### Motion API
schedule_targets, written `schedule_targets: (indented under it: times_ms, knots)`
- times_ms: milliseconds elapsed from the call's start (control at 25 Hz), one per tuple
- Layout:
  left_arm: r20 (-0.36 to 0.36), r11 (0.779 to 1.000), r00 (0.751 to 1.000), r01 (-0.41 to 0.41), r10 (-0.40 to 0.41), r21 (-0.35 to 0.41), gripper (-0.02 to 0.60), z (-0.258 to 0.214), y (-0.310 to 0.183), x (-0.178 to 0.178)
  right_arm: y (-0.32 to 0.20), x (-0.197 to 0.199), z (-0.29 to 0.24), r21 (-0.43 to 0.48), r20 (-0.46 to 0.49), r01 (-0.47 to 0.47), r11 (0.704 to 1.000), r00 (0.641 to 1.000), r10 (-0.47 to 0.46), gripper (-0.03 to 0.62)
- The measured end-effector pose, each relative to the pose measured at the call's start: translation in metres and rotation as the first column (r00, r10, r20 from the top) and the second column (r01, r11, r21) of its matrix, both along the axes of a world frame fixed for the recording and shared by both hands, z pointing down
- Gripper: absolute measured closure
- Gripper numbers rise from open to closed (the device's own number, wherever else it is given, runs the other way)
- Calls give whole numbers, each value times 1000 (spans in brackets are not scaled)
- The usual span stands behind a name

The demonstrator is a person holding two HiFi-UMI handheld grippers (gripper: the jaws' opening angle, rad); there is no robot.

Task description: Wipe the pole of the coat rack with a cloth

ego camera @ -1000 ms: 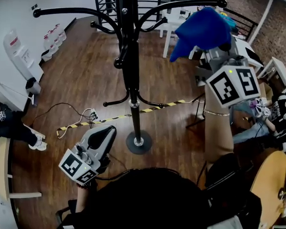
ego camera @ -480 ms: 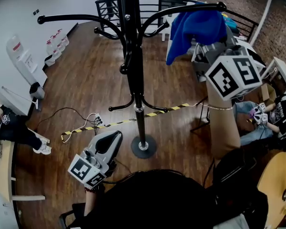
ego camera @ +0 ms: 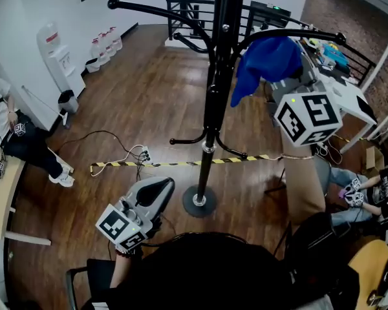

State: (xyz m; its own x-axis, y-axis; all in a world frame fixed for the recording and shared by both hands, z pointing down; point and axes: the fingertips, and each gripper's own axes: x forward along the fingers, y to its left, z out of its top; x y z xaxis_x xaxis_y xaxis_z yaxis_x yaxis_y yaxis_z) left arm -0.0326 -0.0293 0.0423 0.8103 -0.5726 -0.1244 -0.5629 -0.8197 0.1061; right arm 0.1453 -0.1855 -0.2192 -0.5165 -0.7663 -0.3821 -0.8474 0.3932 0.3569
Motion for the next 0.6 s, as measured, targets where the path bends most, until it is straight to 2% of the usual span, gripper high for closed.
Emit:
schedule_targets:
  times_ms: [320, 600]
  knots:
    - [20, 999, 999, 50, -49, -13, 577, 6, 16, -14, -19, -17, 29, -55, -10, 15, 998, 1000, -16, 574]
    - [28, 999, 999, 42, -41, -21, 577, 9, 26, -12, -33, -29, 73, -127, 9, 31, 991, 1000, -30, 576]
